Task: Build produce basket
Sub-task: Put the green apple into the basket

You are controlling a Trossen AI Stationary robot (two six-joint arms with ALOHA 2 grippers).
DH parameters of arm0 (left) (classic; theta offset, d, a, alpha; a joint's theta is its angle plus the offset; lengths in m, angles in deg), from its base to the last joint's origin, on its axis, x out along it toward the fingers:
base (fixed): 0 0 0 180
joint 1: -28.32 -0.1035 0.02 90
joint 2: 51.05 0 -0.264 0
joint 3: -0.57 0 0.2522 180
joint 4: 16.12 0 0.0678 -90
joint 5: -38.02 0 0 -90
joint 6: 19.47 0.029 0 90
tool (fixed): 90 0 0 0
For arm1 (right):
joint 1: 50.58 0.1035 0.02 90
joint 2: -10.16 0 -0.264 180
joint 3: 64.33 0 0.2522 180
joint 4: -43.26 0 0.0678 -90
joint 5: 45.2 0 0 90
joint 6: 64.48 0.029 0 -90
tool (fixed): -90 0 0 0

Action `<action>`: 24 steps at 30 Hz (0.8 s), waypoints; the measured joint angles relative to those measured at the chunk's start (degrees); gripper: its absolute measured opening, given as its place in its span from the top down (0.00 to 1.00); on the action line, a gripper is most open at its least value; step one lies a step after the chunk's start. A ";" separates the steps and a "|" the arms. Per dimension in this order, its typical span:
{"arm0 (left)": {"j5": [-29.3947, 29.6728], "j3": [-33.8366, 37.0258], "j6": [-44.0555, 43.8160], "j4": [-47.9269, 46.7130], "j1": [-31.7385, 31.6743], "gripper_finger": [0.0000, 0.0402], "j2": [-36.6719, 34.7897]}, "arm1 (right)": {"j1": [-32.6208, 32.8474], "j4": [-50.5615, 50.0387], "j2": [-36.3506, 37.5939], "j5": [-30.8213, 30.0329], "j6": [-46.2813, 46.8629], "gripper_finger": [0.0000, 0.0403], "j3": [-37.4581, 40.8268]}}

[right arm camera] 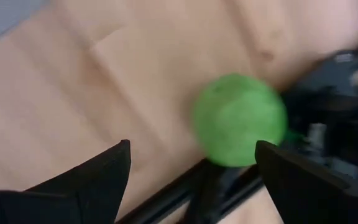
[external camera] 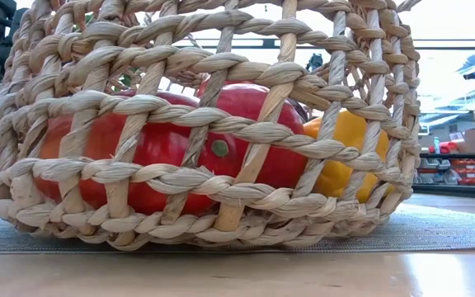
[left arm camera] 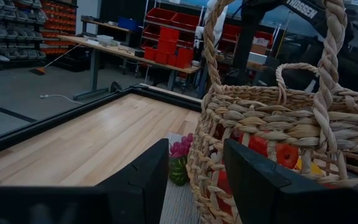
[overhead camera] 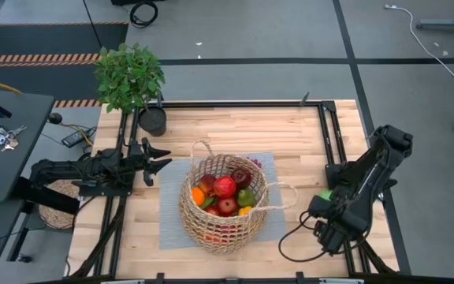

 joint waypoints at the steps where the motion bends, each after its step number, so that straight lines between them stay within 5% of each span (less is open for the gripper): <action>1: -0.01 0.00 0.00 0.00 0.02 0.60 0.02 | -0.23 -1.60 -0.64 -0.90 0.78 0.14 0.00; 7: 0.00 0.00 0.00 0.00 0.01 0.60 0.00 | -1.57 -5.17 -1.80 -5.39 7.68 0.08 0.33; 13: 0.01 0.00 0.00 0.00 0.00 0.60 0.02 | 1.73 -5.45 -2.84 -13.47 28.79 0.02 4.15; 24: 0.01 0.00 0.00 0.00 0.00 0.60 0.02 | 5.45 -5.02 -11.11 -5.07 41.10 0.02 6.88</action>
